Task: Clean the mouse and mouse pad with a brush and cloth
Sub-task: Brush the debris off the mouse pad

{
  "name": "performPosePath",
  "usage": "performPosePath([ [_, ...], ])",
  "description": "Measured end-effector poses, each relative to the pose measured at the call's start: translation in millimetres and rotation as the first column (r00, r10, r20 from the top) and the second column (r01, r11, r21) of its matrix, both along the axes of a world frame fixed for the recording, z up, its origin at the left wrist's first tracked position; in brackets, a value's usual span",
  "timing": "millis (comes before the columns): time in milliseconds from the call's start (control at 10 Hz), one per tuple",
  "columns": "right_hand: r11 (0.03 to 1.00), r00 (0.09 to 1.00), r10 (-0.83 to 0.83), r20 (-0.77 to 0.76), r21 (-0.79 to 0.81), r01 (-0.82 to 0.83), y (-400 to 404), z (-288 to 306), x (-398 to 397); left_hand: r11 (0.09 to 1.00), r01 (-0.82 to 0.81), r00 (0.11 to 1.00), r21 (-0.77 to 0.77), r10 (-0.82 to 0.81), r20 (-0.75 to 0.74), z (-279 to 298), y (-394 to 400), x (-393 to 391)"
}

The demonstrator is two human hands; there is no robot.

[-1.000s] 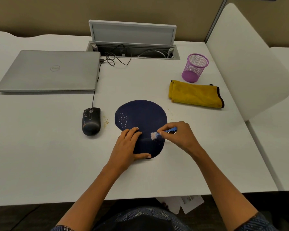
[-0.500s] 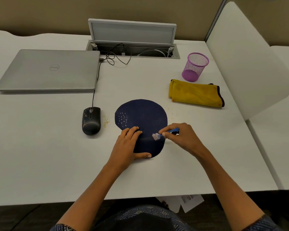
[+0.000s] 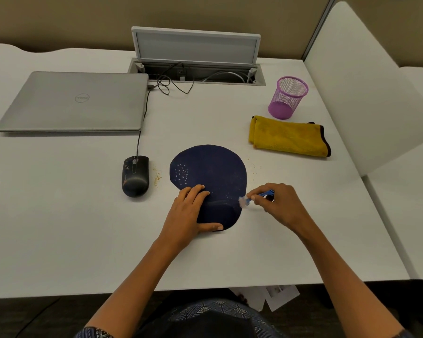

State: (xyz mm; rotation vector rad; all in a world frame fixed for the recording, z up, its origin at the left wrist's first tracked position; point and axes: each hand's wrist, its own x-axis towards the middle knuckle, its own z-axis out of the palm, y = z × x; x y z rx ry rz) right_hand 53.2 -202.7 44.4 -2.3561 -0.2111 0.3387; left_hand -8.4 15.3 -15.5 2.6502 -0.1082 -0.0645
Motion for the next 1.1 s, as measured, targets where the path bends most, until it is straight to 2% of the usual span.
performPosePath([
  [100,0.997,0.997,-0.066,0.033,0.048,0.065,-6,2,3,1.000,-0.006,1.000,-0.009,0.006,0.000,0,0,0],
  [200,0.999,0.999,0.038,-0.022,0.034,-0.037,-6,3,1,1.000,-0.004,1.000,-0.008,0.004,-0.003,0,0,0],
  [300,0.996,0.997,0.082,-0.014,-0.016,-0.082,-1,0,-1,1.000,0.001,1.000,-0.004,-0.001,0.000,1,0,0],
  [400,0.999,0.999,-0.001,0.048,0.038,0.000,-1,0,3,1.000,0.001,1.000,-0.014,-0.001,0.007,2,0,0],
  [500,0.993,0.993,0.120,-0.012,0.008,-0.120,2,0,2,1.000,0.005,1.000,-0.003,-0.005,0.001,2,0,-1],
  [600,0.998,0.999,0.026,0.034,-0.051,-0.025,1,0,8,1.000,0.002,1.000,-0.010,-0.002,-0.006,2,0,-1],
  [700,0.999,0.997,-0.039,0.064,-0.033,0.041,-1,3,12,1.000,-0.003,1.000,-0.015,0.002,-0.006,2,0,-1],
  [900,0.993,0.993,0.114,-0.003,0.015,-0.114,6,-3,6,1.000,0.003,1.000,-0.010,-0.003,-0.013,3,0,0],
  [1000,0.997,0.997,-0.048,0.063,0.056,0.045,-1,-2,9,1.000,0.000,1.000,-0.018,0.000,-0.010,3,0,-1],
  [1100,0.991,0.999,0.038,0.008,0.131,-0.039,-3,-1,9,1.000,0.003,1.000,-0.009,-0.003,-0.008,3,0,-1],
])
